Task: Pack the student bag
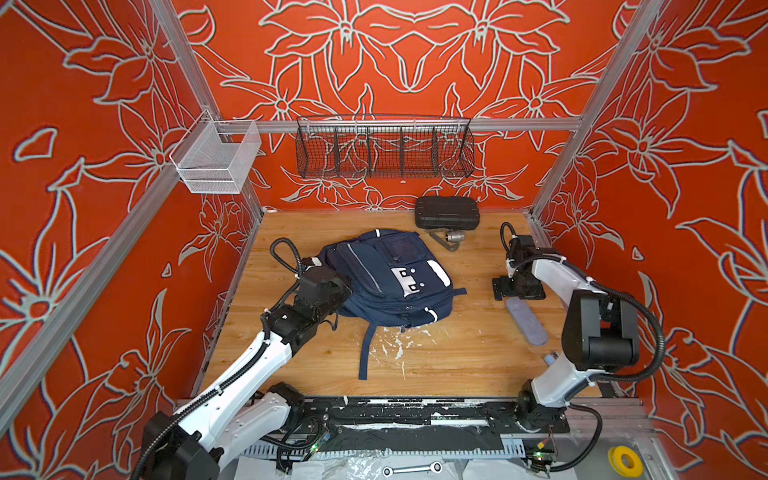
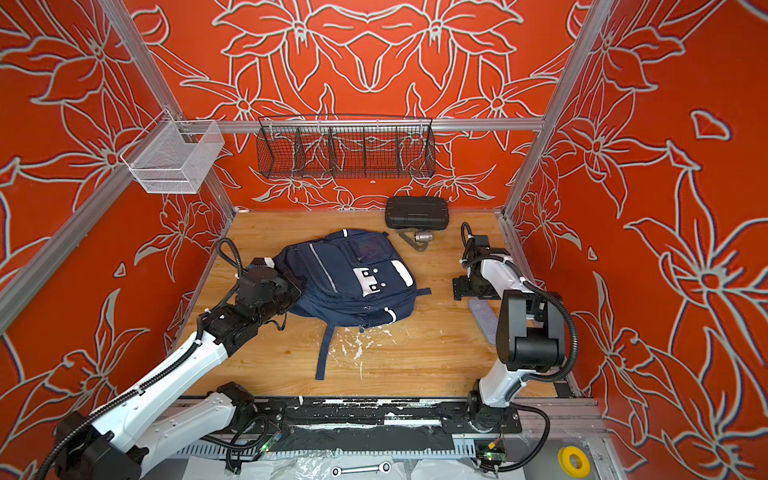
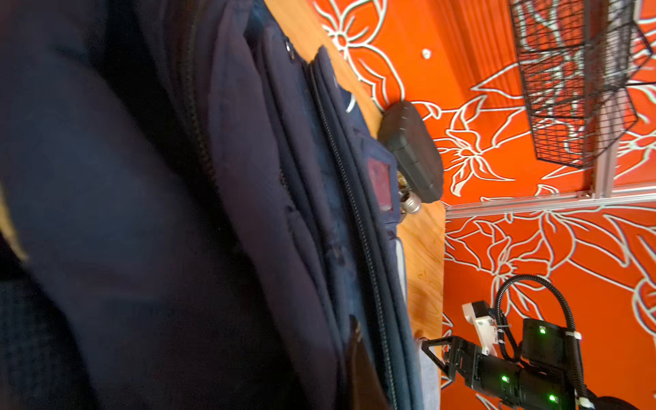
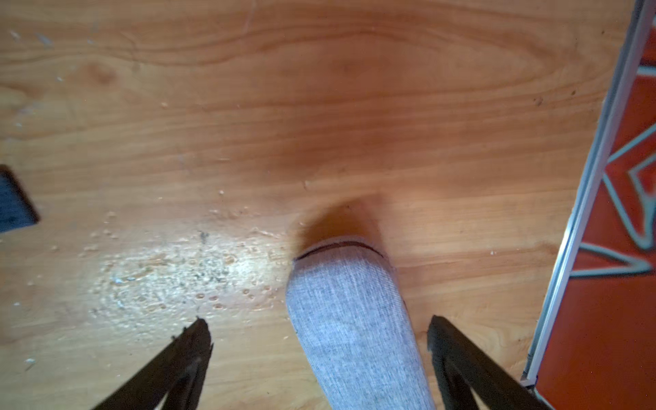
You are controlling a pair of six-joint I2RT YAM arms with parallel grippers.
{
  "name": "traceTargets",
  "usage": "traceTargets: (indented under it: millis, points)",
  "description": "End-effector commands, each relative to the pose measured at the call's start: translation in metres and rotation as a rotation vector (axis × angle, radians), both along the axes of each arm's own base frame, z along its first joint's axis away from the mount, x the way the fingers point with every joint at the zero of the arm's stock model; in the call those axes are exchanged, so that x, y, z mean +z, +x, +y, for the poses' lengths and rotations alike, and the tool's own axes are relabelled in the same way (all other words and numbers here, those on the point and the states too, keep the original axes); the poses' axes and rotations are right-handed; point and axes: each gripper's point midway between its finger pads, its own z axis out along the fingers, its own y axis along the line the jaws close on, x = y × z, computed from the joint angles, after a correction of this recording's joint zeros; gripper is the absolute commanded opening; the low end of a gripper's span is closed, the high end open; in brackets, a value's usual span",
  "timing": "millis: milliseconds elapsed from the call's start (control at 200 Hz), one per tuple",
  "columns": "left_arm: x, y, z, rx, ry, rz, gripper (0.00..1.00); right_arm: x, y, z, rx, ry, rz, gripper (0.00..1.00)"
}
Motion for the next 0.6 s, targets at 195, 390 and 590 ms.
traceTargets:
  millis: [195,390,590]
  points:
    - [-0.028,-0.013,0.021,-0.042,0.009,0.092,0.21,-0.034,-0.025,-0.019,-0.011,-0.043,0.145,0.96]
    - [-0.004,-0.02,0.036,-0.06,0.169,0.095,0.59,-0.046,-0.027,-0.007,0.016,0.027,0.166,0.79]
    - [0.012,-0.033,0.05,-0.057,0.267,0.091,0.74,-0.033,-0.011,0.018,0.045,0.137,0.132,0.57]
